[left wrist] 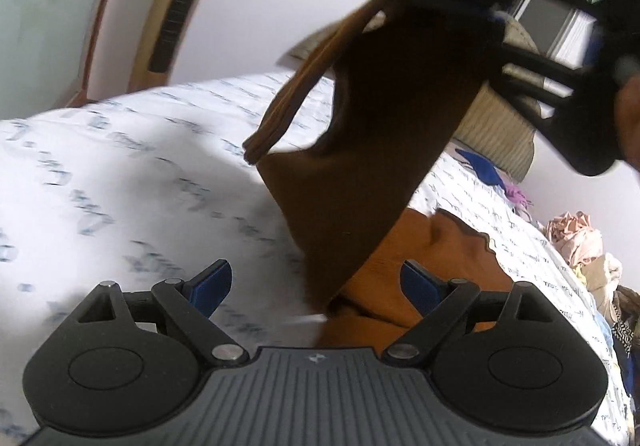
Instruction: Fold small clothes
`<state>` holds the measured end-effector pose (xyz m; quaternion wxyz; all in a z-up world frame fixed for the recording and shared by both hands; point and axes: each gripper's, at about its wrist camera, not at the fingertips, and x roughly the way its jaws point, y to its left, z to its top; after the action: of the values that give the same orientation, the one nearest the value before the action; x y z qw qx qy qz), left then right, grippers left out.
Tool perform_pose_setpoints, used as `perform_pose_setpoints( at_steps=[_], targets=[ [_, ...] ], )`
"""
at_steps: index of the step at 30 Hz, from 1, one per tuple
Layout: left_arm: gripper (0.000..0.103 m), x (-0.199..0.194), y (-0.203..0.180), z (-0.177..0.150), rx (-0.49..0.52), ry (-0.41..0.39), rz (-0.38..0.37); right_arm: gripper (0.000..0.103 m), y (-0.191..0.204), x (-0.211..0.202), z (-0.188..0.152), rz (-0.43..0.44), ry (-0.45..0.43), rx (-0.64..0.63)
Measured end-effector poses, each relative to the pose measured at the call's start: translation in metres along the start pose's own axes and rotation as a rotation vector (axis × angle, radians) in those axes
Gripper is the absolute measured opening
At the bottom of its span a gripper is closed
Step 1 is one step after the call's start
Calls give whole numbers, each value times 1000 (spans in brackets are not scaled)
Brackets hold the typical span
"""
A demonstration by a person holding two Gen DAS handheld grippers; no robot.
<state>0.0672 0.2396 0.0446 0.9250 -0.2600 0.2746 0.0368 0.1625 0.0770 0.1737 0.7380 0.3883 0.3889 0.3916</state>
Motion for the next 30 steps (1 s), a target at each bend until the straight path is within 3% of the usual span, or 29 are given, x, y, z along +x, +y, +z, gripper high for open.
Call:
perform_pose_setpoints(
  at_steps=[2, 9, 13, 19, 22, 26, 28, 30],
  targets=[
    [92, 10, -13, 0, 11, -5, 26, 10, -5, -19, 4, 25, -30, 14],
    [92, 31, -29, -12, -22, -60, 291, 10, -56, -103, 12, 82, -224, 98],
    [92, 29, -29, -26, 8, -89, 341, 10, -119, -140, 0, 66, -316, 263],
    [92, 24, -38, -38, 78, -110, 383, 12, -211, -160, -42, 32, -386, 528],
    [95, 22, -38, -44, 97, -118, 391, 15, -235, -167, -60, 21, -386, 623],
    [95, 28, -42, -43, 113, -119, 392, 27, -246, -182, -78, -60, -356, 670],
    [95, 28, -42, -44, 117, -120, 390, 27, -242, -194, -84, -109, -308, 648],
    [95, 26, -40, -45, 109, -128, 384, 28, -224, -203, -85, -198, -249, 547]
  ],
)
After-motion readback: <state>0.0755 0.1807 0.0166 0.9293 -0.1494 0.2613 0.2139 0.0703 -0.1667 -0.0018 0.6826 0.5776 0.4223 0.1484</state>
